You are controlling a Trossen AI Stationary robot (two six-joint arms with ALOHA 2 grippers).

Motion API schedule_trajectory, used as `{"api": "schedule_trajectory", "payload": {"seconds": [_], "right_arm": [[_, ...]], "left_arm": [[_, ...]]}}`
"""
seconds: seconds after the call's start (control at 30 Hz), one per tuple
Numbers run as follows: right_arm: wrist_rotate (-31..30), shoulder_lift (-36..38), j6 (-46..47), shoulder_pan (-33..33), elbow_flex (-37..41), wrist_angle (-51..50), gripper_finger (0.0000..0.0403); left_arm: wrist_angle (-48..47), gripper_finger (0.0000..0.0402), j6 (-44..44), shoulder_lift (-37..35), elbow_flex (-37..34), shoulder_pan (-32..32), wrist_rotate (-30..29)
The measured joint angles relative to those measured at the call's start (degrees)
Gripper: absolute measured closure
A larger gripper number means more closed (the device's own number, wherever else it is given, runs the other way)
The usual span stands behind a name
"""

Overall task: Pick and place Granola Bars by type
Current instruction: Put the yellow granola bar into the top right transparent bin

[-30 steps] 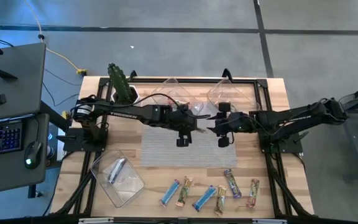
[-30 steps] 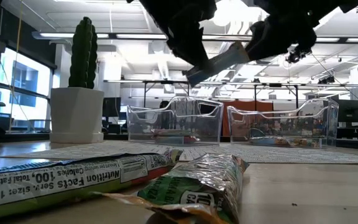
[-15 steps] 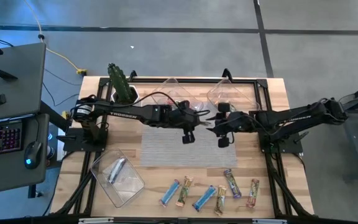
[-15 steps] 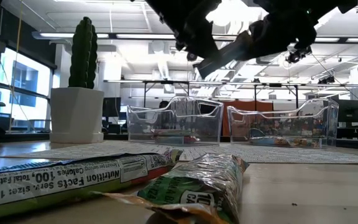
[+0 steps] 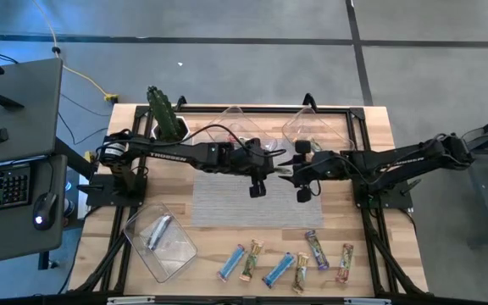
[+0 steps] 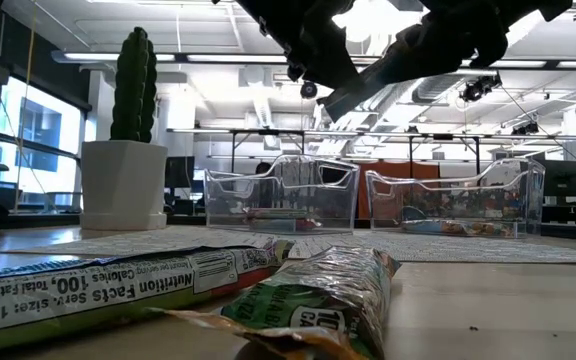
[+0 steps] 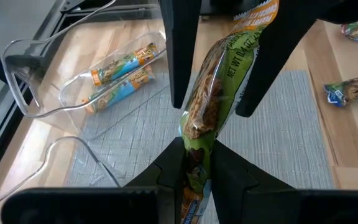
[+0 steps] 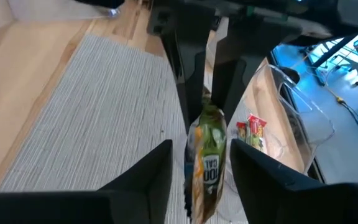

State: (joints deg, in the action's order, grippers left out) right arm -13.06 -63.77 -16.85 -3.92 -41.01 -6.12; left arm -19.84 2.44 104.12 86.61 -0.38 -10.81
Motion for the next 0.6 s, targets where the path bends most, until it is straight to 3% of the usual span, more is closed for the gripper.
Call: {"api": "schedule_trajectory", "payload": {"seconds": [0.4, 0.6], "right_arm": [[0.0, 0.0, 0.0, 0.0, 0.0, 0.8, 0.0360], [0.0, 0.0, 0.2, 0.0, 0.0, 0.5, 0.0364]], "left_arm": [[-0.1, 0.0348, -0.1, 0.0, 0.0, 0.0, 0.9], [0.0, 0.0346, 0.0, 0.0, 0.0, 0.0, 0.9]]}}
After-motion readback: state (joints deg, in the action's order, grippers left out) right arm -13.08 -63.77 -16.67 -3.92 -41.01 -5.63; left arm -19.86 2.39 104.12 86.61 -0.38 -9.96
